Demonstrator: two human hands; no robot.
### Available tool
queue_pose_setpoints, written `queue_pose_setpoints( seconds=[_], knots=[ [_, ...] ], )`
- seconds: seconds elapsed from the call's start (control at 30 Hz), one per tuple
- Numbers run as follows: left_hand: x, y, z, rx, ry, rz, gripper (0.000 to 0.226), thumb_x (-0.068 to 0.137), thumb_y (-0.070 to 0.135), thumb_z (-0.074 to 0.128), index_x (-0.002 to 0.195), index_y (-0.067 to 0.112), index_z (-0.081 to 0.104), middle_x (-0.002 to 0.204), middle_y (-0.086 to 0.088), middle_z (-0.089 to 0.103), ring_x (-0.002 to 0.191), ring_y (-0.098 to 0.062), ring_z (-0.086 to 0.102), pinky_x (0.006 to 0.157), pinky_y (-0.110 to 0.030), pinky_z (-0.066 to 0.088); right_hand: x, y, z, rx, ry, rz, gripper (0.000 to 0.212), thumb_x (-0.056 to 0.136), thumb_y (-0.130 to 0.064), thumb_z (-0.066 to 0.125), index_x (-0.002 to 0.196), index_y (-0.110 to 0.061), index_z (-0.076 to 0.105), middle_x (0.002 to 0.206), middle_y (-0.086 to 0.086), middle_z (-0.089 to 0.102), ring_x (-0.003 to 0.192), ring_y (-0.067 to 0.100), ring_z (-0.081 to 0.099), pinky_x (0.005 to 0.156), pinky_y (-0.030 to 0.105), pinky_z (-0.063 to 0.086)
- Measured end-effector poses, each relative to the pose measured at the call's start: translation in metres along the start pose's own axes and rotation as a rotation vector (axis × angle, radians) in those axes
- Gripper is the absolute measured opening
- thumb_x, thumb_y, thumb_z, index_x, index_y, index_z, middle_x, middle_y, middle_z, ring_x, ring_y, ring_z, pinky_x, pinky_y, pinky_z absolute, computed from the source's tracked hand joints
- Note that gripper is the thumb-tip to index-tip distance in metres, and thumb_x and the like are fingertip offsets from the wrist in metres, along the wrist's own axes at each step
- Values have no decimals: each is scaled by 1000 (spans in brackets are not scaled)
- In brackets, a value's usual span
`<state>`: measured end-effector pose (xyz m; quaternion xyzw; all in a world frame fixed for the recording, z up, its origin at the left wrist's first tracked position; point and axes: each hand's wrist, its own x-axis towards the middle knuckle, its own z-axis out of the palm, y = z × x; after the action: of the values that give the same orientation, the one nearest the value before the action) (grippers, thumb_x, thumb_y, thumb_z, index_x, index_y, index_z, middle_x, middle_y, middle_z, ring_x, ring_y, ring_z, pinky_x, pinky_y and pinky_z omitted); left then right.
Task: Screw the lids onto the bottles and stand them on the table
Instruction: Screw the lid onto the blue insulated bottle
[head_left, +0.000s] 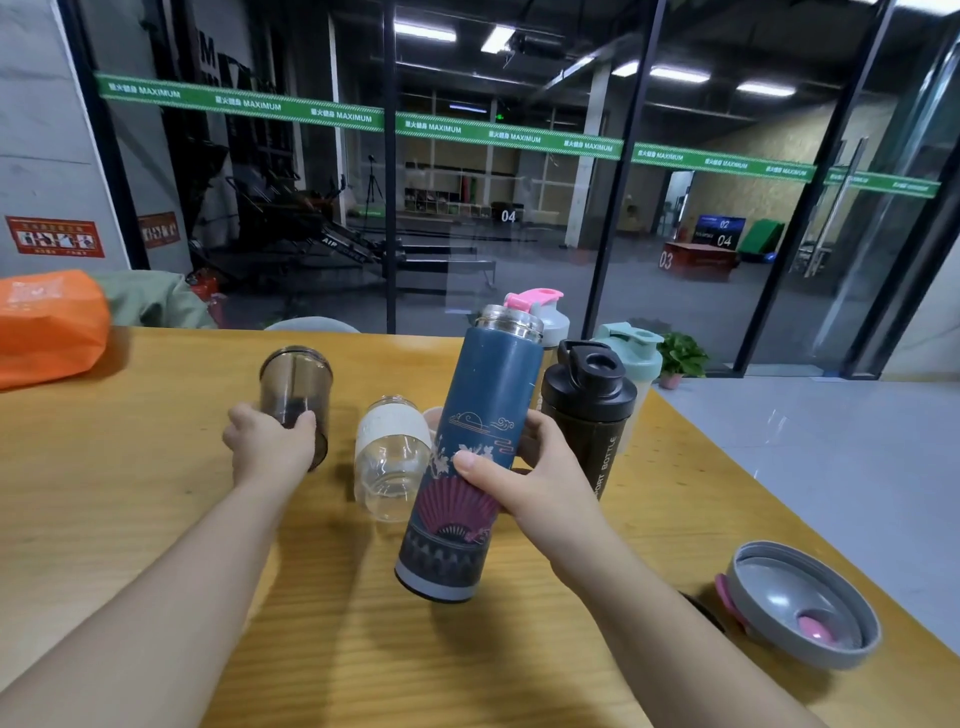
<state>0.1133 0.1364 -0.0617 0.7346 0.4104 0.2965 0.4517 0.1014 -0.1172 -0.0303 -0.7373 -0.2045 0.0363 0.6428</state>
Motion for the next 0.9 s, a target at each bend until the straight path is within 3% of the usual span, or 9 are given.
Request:
queue_pose_setpoints(
  seconds=[0.07, 0.17, 0.37, 0.43, 0.53, 0.67, 0.77, 0.9],
  knots=[
    [-1, -3, 4, 33, -37, 3, 60, 91, 29, 56, 136, -1, 30, 137, -23, 42, 118, -45, 47, 90, -47, 40, 1, 2, 1, 0, 1, 1, 72, 71, -34, 83, 131, -26, 44, 120, -12, 61, 110, 3, 58, 90, 39, 56],
    [-6, -11, 7, 35, -54, 96, 45, 92, 30, 52, 123, -1, 44, 124, -24, 53, 112, -45, 49, 91, -49, 43, 0, 3, 1, 5, -1, 1, 73, 71, -34, 83, 132, -27, 44, 120, -14, 59, 111, 2, 57, 90, 40, 56],
    [-16, -27, 3, -23, -59, 198, 49, 88, 37, 51, 126, 6, 46, 121, -17, 53, 109, -41, 50, 90, -56, 45, 0, 7, 3, 5, 6, 10, 77, 68, -39, 84, 133, -28, 43, 120, -14, 59, 111, 3, 57, 90, 41, 55],
    [-23, -29, -1, -52, -73, 204, 50, 91, 32, 53, 131, 5, 40, 128, -18, 48, 116, -40, 47, 94, -54, 43, 0, 8, 3, 11, 5, 14, 75, 70, -37, 83, 132, -27, 43, 120, -13, 60, 110, 2, 58, 90, 40, 56],
    [-32, -36, -2, -60, -119, 212, 68, 93, 25, 54, 143, 2, 15, 144, -18, 35, 129, -35, 37, 104, -49, 36, 0, 8, 4, 6, 5, 19, 79, 66, -42, 84, 132, -28, 43, 120, -12, 60, 112, 4, 58, 91, 42, 55],
    [-38, -40, -2, -25, -145, 245, 88, 91, 20, 60, 149, 6, -5, 155, -17, 18, 141, -35, 22, 113, -47, 24, 0, 6, 7, 14, -1, 16, 80, 65, -42, 84, 132, -28, 42, 121, -12, 60, 113, 6, 57, 91, 43, 54],
    [-42, -40, 0, 6, -151, 264, 94, 89, 17, 63, 150, 5, -7, 156, -18, 12, 143, -32, 12, 115, -43, 16, -1, 5, 7, 6, -12, -2, 78, 67, -41, 83, 132, -29, 42, 123, -12, 59, 114, 6, 56, 92, 42, 54],
    [-45, -37, 2, -3, -143, 257, 97, 86, 10, 67, 149, 4, -6, 153, -20, 14, 141, -31, 16, 111, -40, 20, -3, 5, 6, -3, 2, -24, 85, 55, -54, 81, 129, -32, 44, 121, -13, 61, 114, 5, 57, 91, 42, 55]
  ],
)
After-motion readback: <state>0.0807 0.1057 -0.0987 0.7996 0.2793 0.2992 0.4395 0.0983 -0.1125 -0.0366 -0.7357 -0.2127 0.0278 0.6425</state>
